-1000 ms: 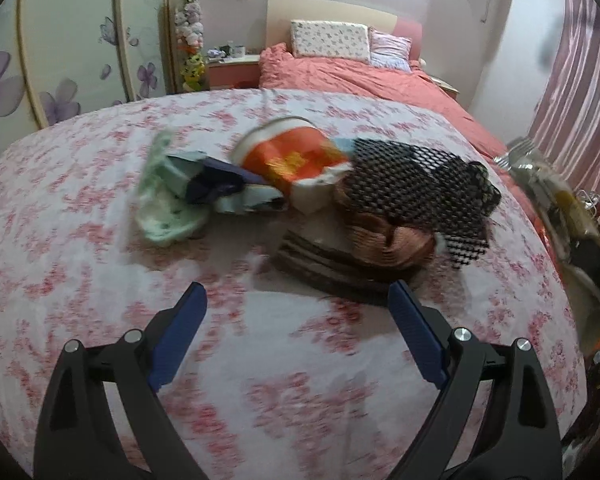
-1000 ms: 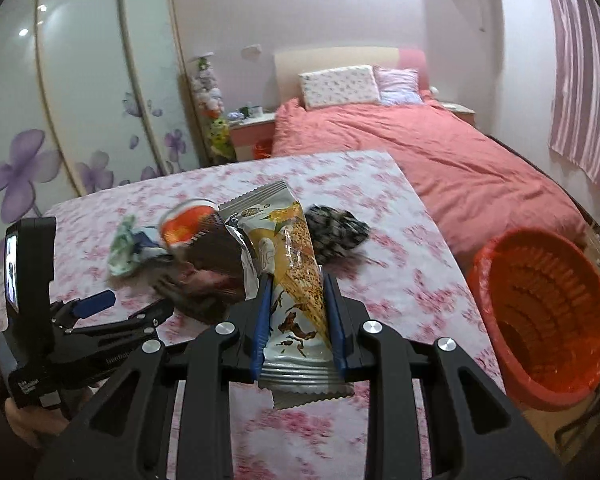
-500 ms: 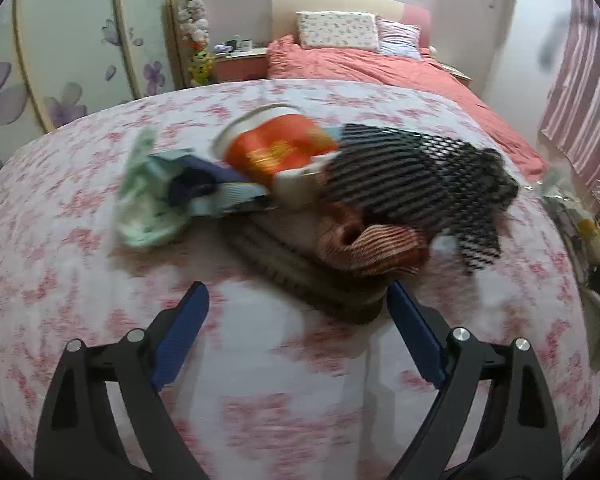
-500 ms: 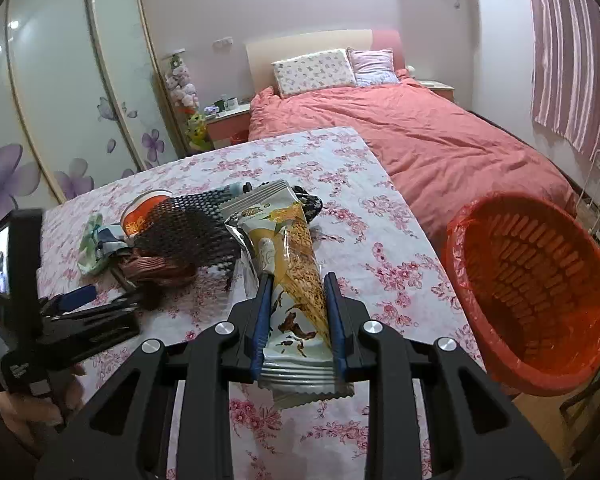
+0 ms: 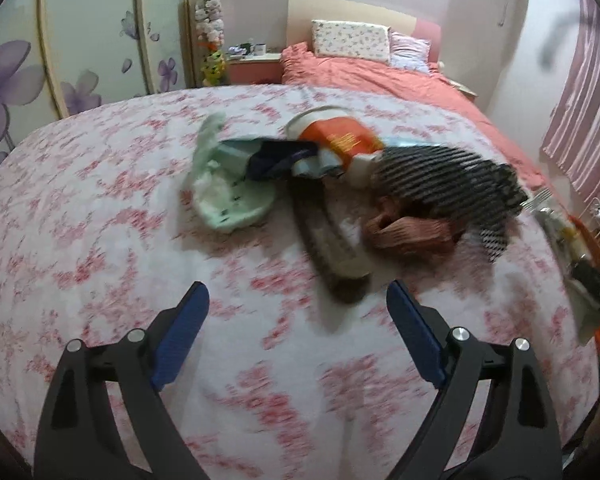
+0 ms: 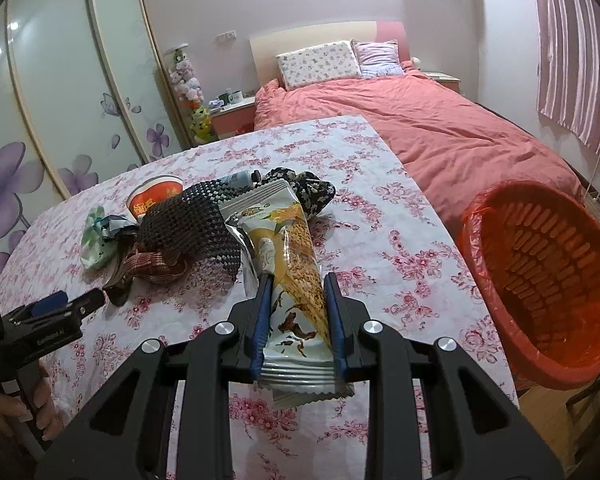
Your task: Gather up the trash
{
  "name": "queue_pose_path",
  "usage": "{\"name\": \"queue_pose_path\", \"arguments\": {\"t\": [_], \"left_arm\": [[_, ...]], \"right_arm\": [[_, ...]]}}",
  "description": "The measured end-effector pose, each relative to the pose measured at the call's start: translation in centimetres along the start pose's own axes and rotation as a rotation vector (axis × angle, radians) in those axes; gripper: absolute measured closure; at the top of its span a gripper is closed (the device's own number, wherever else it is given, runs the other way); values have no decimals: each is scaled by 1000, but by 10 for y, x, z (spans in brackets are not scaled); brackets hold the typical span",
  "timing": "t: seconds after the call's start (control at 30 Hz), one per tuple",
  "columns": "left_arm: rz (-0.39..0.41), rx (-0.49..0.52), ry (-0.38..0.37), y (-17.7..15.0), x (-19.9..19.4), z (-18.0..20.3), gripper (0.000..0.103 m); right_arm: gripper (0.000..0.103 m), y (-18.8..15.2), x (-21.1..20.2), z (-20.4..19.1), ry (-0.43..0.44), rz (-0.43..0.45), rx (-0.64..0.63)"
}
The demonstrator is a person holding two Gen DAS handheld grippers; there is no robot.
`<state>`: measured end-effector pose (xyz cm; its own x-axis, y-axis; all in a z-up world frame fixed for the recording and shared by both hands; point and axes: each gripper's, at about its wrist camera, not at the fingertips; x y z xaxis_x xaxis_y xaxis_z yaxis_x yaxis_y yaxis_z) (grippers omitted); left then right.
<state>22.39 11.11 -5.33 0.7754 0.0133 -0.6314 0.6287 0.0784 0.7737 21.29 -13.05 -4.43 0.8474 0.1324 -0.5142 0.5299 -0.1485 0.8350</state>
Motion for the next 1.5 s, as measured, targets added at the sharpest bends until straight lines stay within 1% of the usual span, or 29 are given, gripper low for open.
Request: {"name": "queue_pose_path", "arguments": {"t": [0.07, 0.13, 0.2, 0.27, 0.3, 0.33, 0.37, 0.4, 0.43, 0.47, 0.53, 0.7, 0.73, 0.77, 0.8, 1.03, 1.17, 1.27, 1.3, 1.37, 1.4, 1.5], "left_arm": [[-2, 10, 17, 3, 6, 8, 14], [-16, 11, 41, 5, 17, 13, 21], [-50, -6, 57, 7, 31, 14, 33], [-76, -28, 64, 7, 41, 12, 38], [-62, -19, 80, 8, 42, 14, 44], [-64, -15, 81, 9, 43, 14, 48], [-60, -6, 85, 9, 42, 14, 57], [-58, -2, 76, 8, 41, 13, 65], [-56, 4, 63, 7, 39, 12, 69], [-56, 12, 37, 5, 36, 10, 70], [-54, 30, 14, -1, 29, 6, 70], [-53, 39, -21, -11, 16, -7, 68], [-54, 31, -22, -12, 15, -10, 65], [-56, 21, -22, -11, 15, -12, 54], [-57, 13, -18, -11, 16, -13, 49], [-50, 16, 5, -5, 26, -5, 49], [-46, 18, 12, -4, 28, -3, 54], [-46, 21, 17, -5, 28, -2, 55], [-46, 25, 19, -4, 28, 0, 59], [-47, 39, 32, -4, 28, 3, 63], [-46, 41, 32, -4, 28, 5, 69], [-44, 49, 30, -3, 30, 9, 70]], "right_arm": [[76, 1, 0, 1, -3, -1, 2], [76, 1, 0, 4, -9, -3, 6], [76, 0, 0, 8, -15, -6, 13], [76, 0, 1, 11, -18, -10, 21], [76, 0, 1, 12, -19, -12, 26], [76, 0, 1, 14, -20, -13, 29], [76, -1, 2, 15, -21, -13, 32], [76, -1, 2, 16, -20, -14, 37], [76, 0, 2, 17, -19, -16, 40], [76, -1, 3, 18, -19, -16, 42], [76, -1, 4, 18, -17, -20, 45], [76, -3, 7, 16, -8, -32, 46], [76, -4, 8, 15, -6, -35, 45], [76, -4, 9, 14, -4, -38, 44], [76, -4, 10, 13, -2, -41, 43], [76, -6, 10, 13, -1, -45, 41], [76, -7, 12, 15, -4, -50, 46], [76, -8, 13, 15, -2, -54, 49], [76, -9, 13, 14, 0, -55, 50], [76, -8, 14, 14, 2, -57, 50], [76, -9, 14, 14, 3, -58, 51], [76, -9, 13, 13, 4, -58, 53]]}}
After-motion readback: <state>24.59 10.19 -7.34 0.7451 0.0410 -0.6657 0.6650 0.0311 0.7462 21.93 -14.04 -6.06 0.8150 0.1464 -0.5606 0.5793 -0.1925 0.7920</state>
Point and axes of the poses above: each gripper's, at about its wrist camera, not at the fingertips, and x roughly the way its jaws point, z to its right, y to its top, and after that the axes turned 10 degrees about z, right-handed
